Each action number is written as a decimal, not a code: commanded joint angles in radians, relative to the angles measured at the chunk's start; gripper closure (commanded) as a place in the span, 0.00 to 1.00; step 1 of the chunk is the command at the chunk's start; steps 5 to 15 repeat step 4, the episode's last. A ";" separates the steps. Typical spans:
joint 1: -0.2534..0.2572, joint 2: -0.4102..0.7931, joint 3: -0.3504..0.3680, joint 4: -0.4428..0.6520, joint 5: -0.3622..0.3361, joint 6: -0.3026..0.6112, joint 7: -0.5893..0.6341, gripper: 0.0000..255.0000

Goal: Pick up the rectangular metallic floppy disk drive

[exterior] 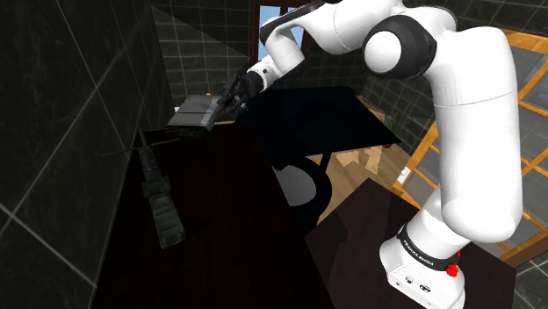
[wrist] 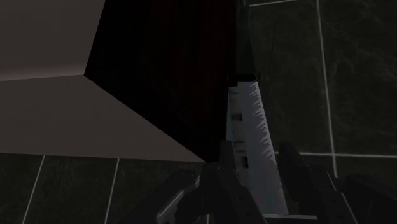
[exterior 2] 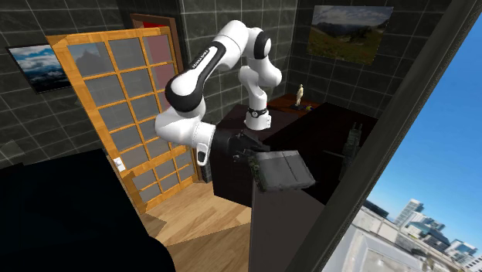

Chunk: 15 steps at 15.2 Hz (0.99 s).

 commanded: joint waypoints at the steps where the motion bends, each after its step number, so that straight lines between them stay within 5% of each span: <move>1: 0.001 -0.014 0.000 0.003 0.001 -0.004 0.016 1.00; 15: 0.001 -0.022 0.000 0.005 0.002 -0.007 0.026 1.00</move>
